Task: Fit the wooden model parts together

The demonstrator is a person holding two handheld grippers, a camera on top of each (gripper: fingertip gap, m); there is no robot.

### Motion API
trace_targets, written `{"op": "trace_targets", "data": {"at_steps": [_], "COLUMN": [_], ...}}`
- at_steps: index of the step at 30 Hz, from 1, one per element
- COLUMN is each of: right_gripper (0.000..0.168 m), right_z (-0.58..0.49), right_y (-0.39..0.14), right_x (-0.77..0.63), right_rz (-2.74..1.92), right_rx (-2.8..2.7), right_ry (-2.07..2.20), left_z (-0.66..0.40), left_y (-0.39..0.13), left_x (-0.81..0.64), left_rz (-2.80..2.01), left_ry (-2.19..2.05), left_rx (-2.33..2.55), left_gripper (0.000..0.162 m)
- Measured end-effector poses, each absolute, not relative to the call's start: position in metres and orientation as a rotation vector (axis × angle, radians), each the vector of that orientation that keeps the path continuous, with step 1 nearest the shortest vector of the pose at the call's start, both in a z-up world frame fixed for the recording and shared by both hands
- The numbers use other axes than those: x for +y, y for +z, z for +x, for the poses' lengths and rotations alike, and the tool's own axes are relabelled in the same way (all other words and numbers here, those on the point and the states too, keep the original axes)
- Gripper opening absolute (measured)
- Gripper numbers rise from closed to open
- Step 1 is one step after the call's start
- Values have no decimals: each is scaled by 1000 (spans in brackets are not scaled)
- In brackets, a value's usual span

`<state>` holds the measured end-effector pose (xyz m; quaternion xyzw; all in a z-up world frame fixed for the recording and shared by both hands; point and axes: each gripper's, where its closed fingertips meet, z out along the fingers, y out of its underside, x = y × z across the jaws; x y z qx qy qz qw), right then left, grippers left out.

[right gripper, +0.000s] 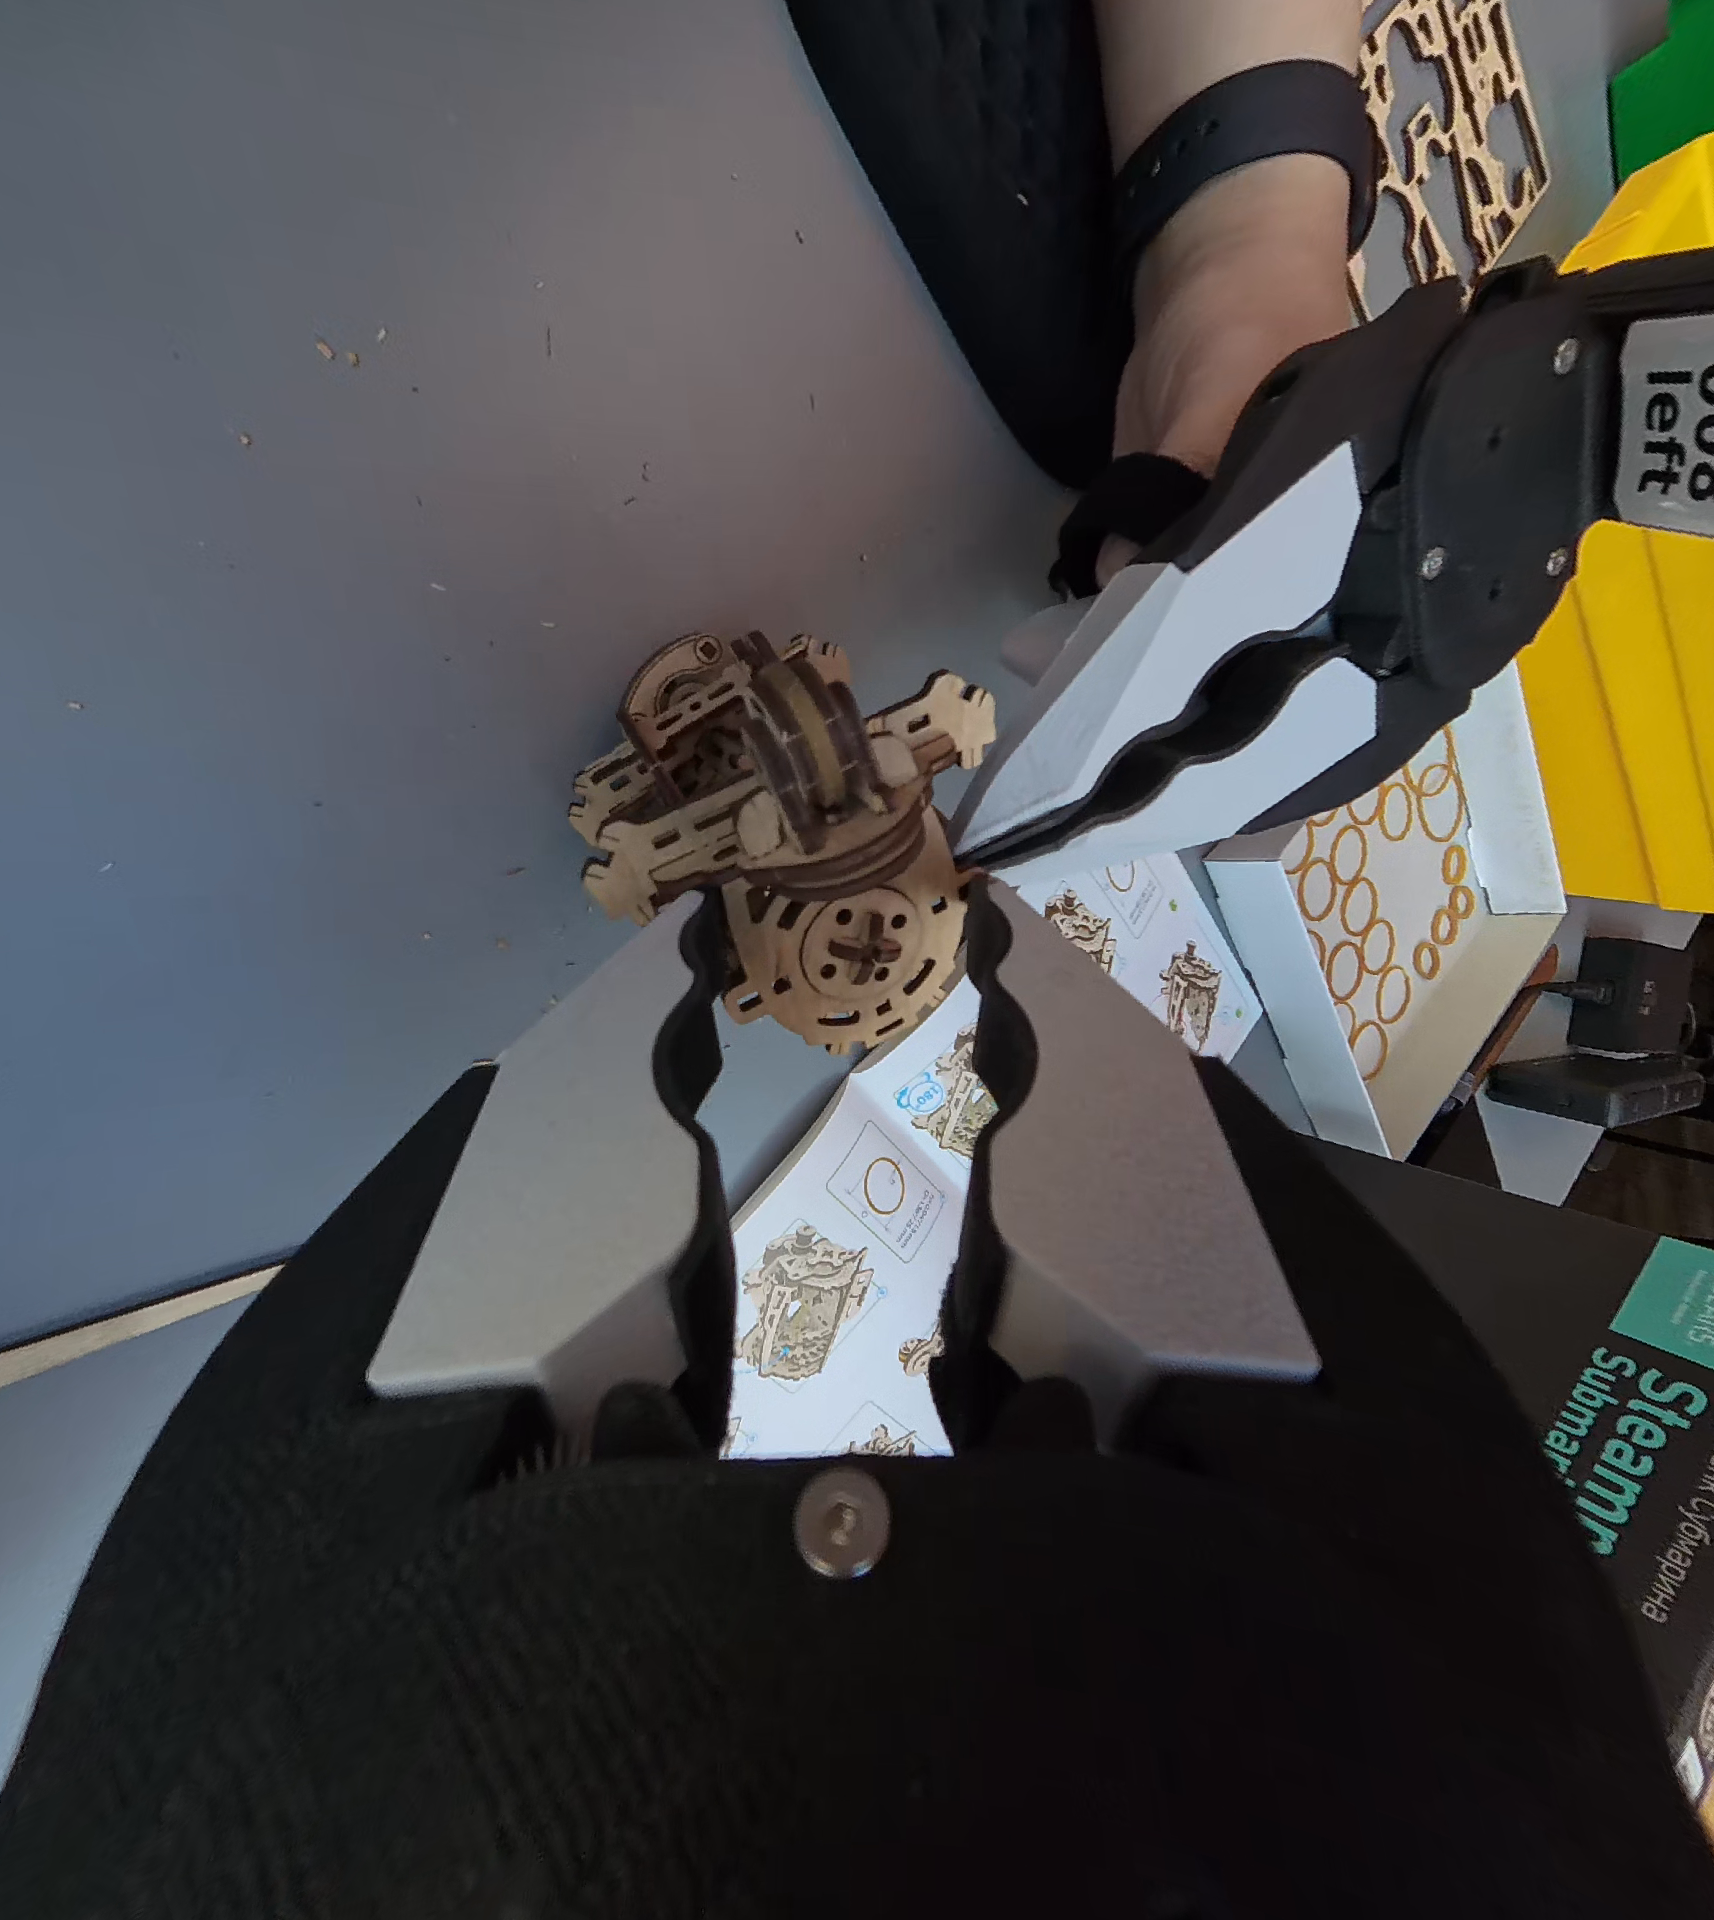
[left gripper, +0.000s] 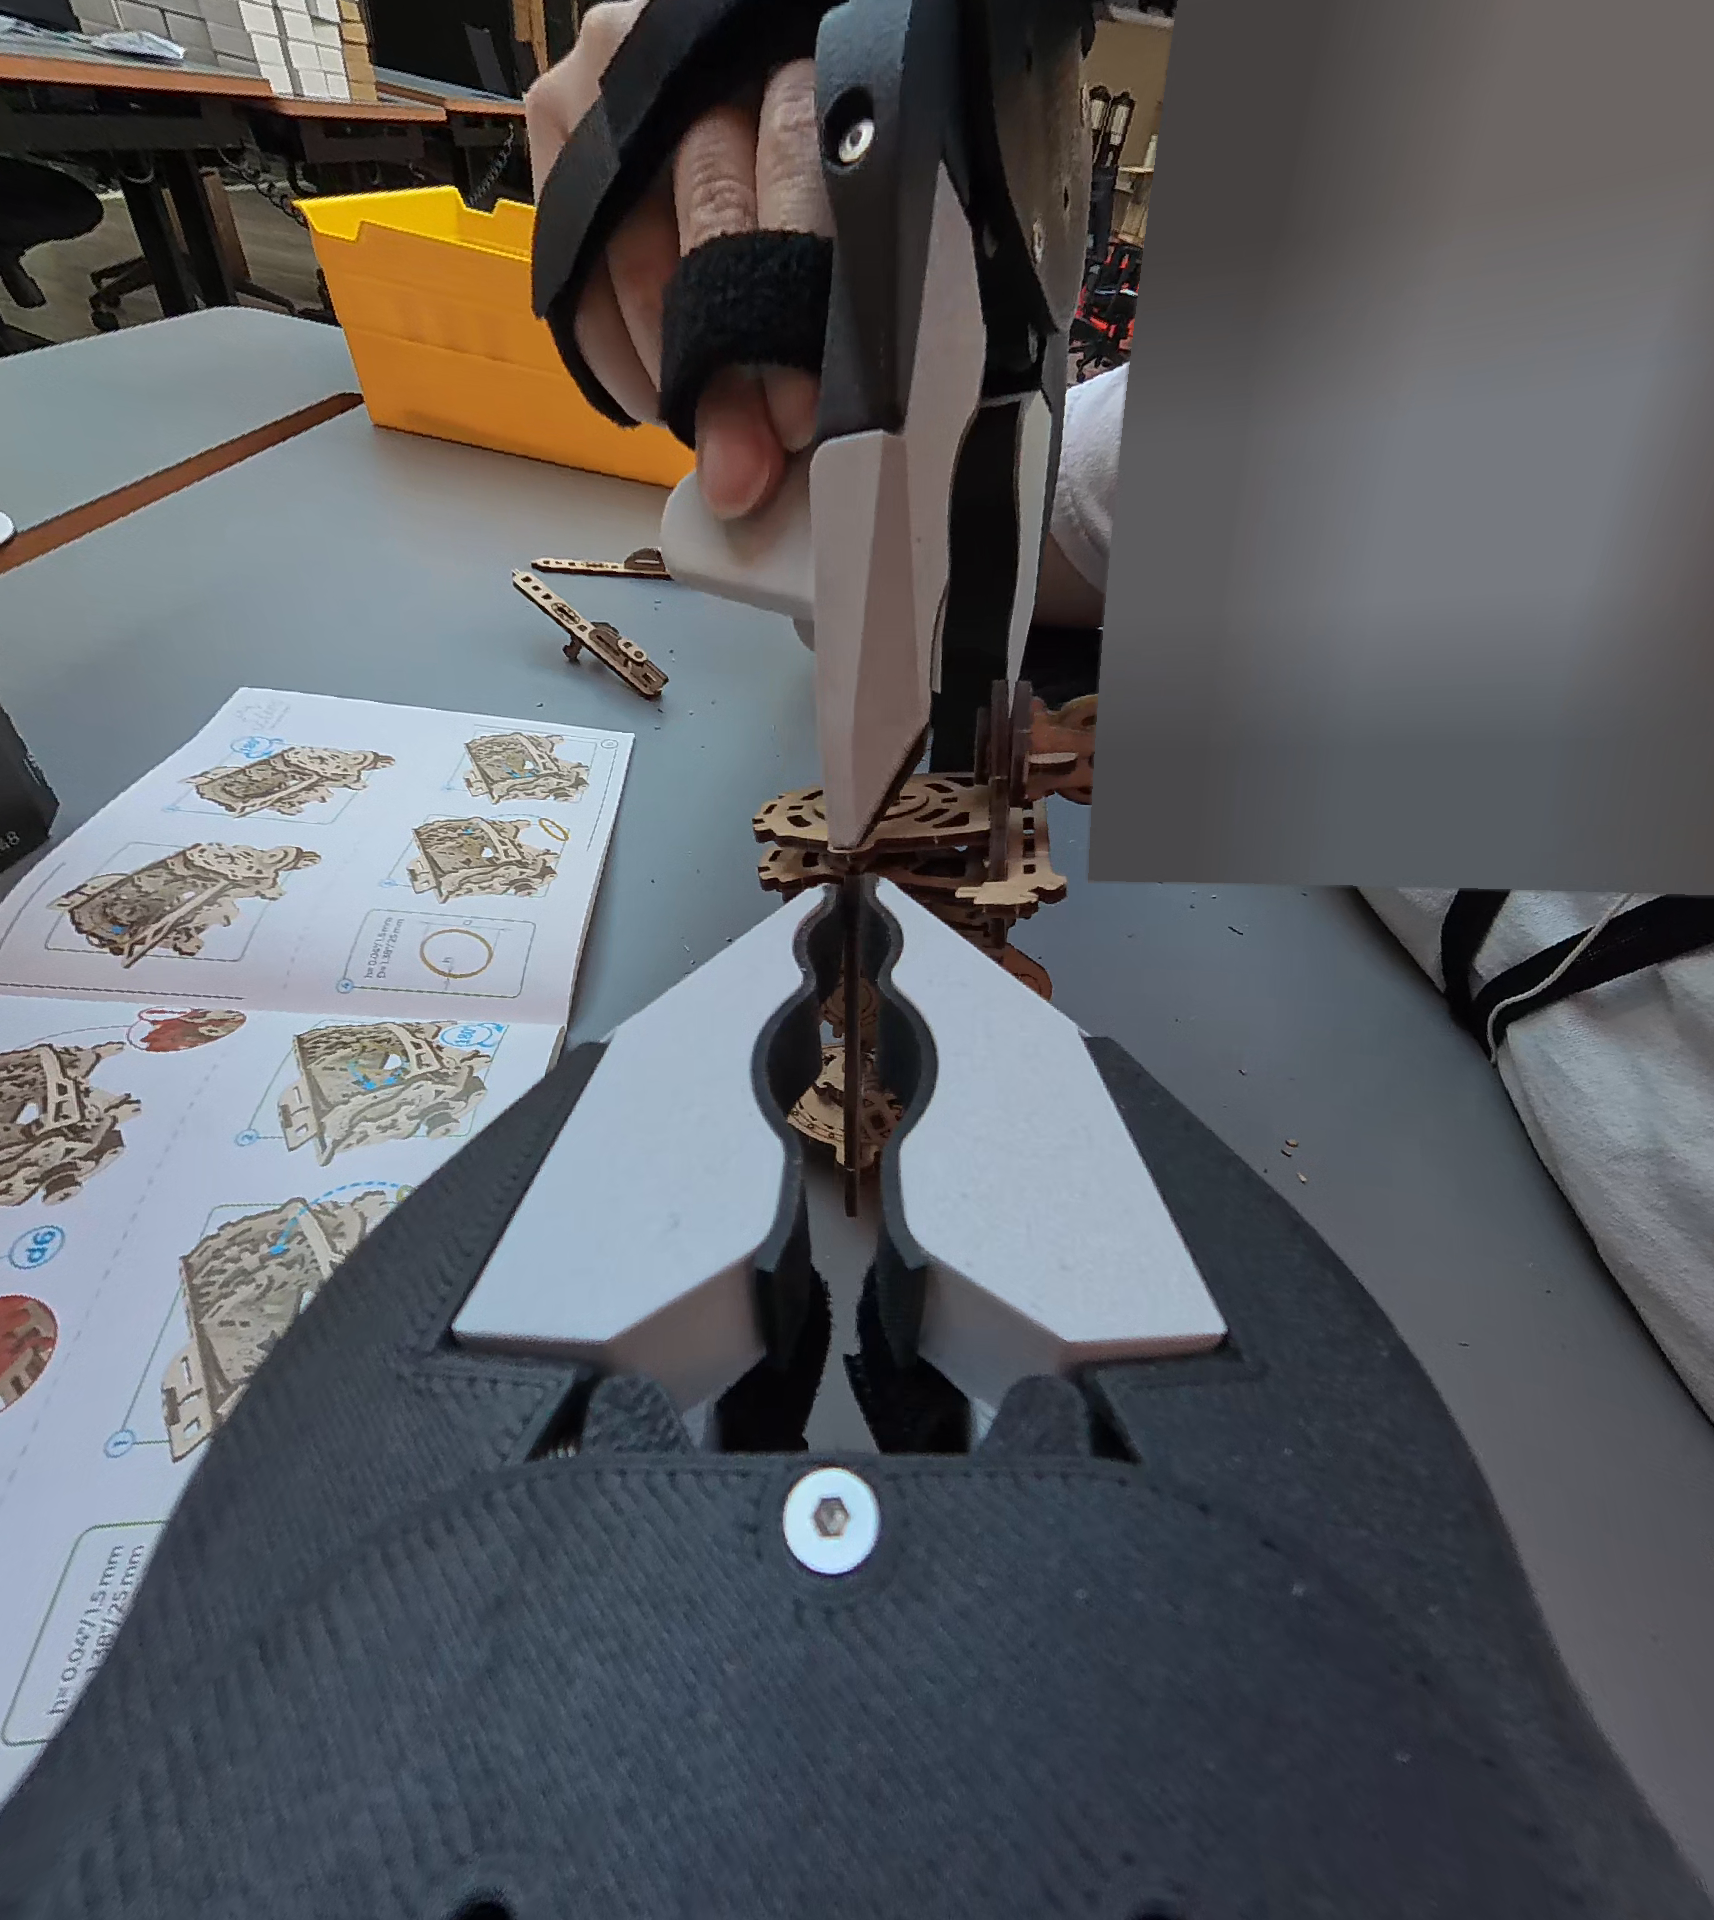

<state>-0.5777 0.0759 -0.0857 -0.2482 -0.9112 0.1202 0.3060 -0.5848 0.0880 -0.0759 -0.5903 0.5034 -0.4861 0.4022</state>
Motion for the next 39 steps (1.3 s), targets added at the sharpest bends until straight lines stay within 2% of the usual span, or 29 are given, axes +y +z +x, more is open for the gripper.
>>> {"op": "trace_targets", "data": {"at_steps": [39], "right_gripper": [46], "right_z": [-574], "right_y": [-78], "right_x": [75], "right_rz": [-663], "right_rx": [-2401], "right_ry": [350], "left_z": [-585], "left_y": [-75], "left_x": [85], "left_rz": [-1441], "left_ry": [-1185], "left_rx": [1295], "left_gripper": [0]}}
